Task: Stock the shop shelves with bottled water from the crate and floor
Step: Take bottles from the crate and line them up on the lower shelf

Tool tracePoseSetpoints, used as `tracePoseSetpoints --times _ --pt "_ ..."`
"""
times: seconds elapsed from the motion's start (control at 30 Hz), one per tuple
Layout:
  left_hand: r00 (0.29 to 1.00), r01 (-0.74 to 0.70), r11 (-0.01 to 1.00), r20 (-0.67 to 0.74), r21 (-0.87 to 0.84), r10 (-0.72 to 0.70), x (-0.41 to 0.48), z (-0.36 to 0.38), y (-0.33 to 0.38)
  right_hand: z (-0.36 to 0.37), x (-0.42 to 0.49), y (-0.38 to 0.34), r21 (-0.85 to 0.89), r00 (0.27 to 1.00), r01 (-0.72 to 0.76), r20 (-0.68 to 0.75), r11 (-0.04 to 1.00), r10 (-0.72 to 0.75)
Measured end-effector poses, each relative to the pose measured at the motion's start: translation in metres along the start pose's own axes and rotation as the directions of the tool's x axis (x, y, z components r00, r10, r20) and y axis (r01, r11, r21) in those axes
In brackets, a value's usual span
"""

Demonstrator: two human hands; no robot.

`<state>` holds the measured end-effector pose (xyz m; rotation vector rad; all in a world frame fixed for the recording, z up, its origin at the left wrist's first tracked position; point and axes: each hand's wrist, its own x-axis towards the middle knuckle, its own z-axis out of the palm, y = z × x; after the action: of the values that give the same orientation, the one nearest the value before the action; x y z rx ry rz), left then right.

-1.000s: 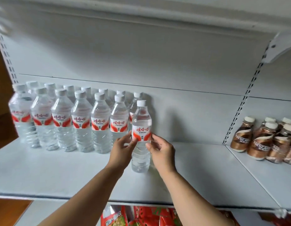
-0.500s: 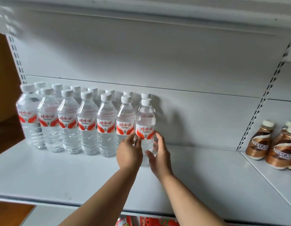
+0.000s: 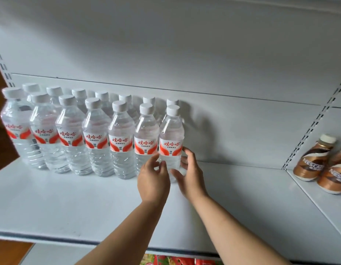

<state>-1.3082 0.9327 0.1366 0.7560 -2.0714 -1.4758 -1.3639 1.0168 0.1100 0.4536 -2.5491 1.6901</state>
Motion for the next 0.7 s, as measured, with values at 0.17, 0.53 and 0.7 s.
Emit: tracePoseSetpoints --times 0.17,0.53,0.7 --pt "0.987 0.133 0.99 0.081 0.043 -0.136 -0.018 -0.033 0.034 -0.025 -0.022 -0.041 -0.092 0.983 -0.185 -0.012 0.978 0.184" --pt "0.847 0.048 0.991 0.521 0.122 -0.105 -0.143 -0.132 0.242 -0.184 -0.16 -0.256 -0.125 0.895 -0.421 -0.222 0.898 0.388" --pt "0.687 -0.065 0.997 0.727 0.028 0.025 -0.242 -0.157 0.323 -0.28 -0.269 -0.334 -0.058 0.777 -0.517 -0.451 0.854 0.44"
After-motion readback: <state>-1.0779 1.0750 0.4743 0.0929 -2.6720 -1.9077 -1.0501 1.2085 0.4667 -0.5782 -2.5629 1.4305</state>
